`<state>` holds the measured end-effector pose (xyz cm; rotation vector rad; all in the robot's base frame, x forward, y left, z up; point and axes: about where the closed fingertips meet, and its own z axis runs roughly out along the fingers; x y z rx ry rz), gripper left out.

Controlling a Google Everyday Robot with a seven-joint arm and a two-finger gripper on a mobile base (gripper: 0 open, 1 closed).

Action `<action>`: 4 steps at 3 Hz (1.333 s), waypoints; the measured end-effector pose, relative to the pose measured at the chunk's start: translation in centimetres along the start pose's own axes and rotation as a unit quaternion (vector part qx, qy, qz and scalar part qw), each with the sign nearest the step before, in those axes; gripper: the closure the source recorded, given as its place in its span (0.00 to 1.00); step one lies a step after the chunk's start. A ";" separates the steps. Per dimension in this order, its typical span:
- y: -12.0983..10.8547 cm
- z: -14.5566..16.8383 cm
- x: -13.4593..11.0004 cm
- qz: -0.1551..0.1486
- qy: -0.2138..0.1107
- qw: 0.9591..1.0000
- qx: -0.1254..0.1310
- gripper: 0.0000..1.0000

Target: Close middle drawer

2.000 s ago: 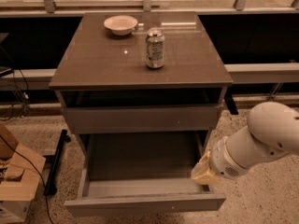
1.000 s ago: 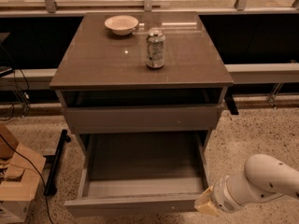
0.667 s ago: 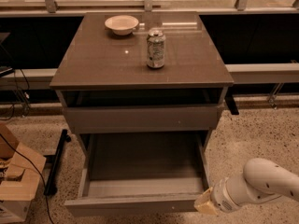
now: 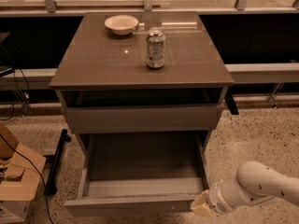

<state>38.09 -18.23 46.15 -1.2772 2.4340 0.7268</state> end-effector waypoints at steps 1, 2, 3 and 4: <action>-1.1 3.4 0.7 0.023 -0.014 1.000 -0.003 1.00; -1.9 4.9 0.6 0.029 -0.026 0.999 -0.002 1.00; -4.1 6.4 -0.6 0.029 -0.054 0.998 0.010 1.00; -5.6 6.7 -1.6 0.024 -0.073 0.997 0.022 1.00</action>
Offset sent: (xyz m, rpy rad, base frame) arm 0.0540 0.0285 -0.0974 0.1101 -0.0360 -0.1366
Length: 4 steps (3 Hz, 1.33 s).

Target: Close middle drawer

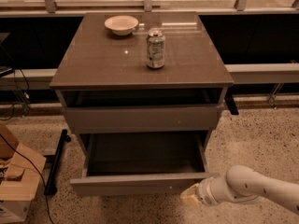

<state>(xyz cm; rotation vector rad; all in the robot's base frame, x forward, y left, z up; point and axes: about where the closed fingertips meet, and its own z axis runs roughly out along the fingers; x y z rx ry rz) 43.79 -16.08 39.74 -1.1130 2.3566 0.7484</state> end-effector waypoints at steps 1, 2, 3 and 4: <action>-3.1 1.0 -3.1 -0.020 -0.042 0.999 0.015 1.00; -3.1 1.1 -3.1 -0.021 -0.042 0.999 0.016 1.00; -3.3 1.7 -3.5 -0.030 -0.040 0.998 0.030 1.00; -4.6 3.2 -6.0 -0.072 -0.039 0.996 0.047 1.00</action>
Offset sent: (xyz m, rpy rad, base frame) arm 0.0770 0.0154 0.0082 0.0984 -0.1549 -0.0028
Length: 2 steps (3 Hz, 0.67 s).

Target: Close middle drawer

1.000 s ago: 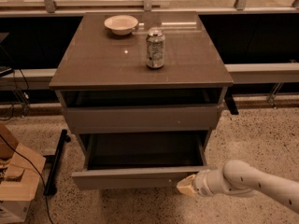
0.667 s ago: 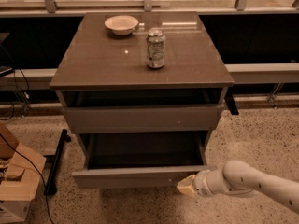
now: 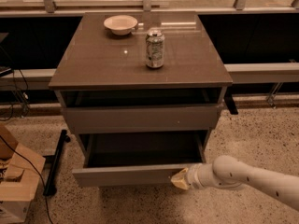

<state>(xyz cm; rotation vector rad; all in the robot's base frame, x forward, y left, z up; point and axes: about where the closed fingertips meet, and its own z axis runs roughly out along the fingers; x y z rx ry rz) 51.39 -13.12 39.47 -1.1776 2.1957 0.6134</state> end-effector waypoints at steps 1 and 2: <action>0.0 0.0 0.0 0.000 0.000 1.000 0.000 0.82; -1.4 0.8 -2.2 -0.030 -0.009 0.999 0.015 0.59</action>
Offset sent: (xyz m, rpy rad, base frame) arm 0.0618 0.0235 0.0217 -0.0373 -0.1643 0.0482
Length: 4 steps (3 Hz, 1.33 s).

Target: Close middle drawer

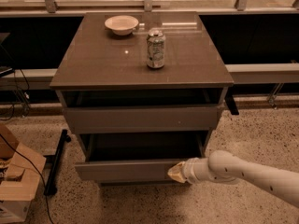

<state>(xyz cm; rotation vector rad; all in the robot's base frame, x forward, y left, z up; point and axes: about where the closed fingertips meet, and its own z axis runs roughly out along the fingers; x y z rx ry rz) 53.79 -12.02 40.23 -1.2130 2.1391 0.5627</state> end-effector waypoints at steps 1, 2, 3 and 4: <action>-1.0 0.4 -1.8 -0.020 -0.013 1.000 0.014 0.34; -1.5 0.5 -2.8 -0.030 -0.022 0.999 0.023 0.11; -1.9 0.4 -3.6 -0.022 -0.040 0.999 0.022 0.00; -2.0 0.4 -3.8 -0.021 -0.042 0.999 0.022 0.00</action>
Offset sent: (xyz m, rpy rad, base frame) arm 0.0364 0.0143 0.0252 0.0020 -0.1302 0.0049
